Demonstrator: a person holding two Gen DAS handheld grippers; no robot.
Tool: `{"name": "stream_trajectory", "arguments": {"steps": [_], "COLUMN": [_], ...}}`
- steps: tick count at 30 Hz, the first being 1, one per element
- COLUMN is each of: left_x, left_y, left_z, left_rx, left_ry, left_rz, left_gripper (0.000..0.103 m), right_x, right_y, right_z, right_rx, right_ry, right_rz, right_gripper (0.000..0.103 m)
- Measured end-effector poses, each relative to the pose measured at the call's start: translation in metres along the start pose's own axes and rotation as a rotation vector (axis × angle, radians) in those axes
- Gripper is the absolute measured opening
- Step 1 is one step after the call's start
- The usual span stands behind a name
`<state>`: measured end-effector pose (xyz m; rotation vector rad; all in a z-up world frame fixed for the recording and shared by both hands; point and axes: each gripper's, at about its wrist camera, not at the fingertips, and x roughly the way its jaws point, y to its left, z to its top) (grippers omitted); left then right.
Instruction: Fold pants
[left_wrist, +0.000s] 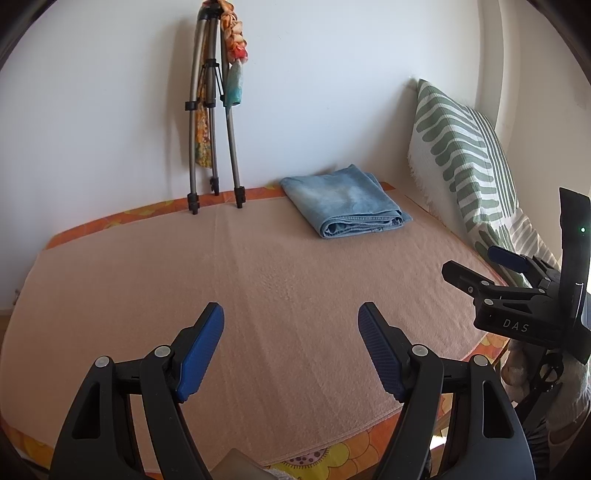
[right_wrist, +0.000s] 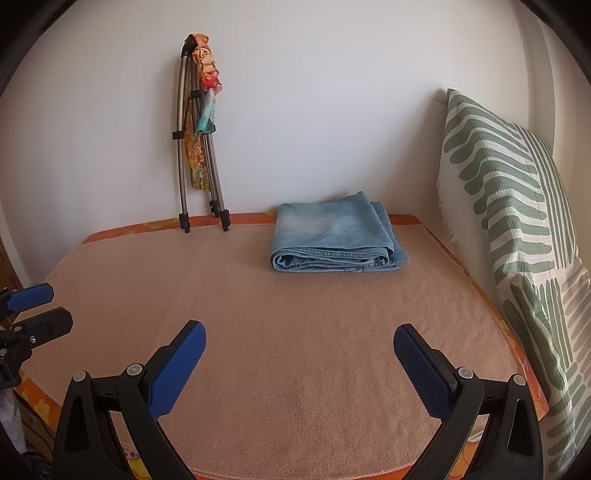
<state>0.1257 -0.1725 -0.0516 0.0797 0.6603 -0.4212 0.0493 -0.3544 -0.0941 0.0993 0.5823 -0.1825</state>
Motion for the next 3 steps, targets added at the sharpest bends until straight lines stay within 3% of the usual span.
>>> {"name": "stream_trajectory", "arguments": {"steps": [3], "left_x": [-0.0011], "left_y": [0.0013], "left_z": [0.0004], "left_rx": [-0.004], "left_ry": [-0.003], "left_rz": [0.002], "left_gripper": [0.075], "right_x": [0.0013], "right_y": [0.0013], "right_z": [0.0004], "right_rx": [0.001], "right_ry": [0.002], "right_rz": [0.005], "right_gripper": [0.103]}}
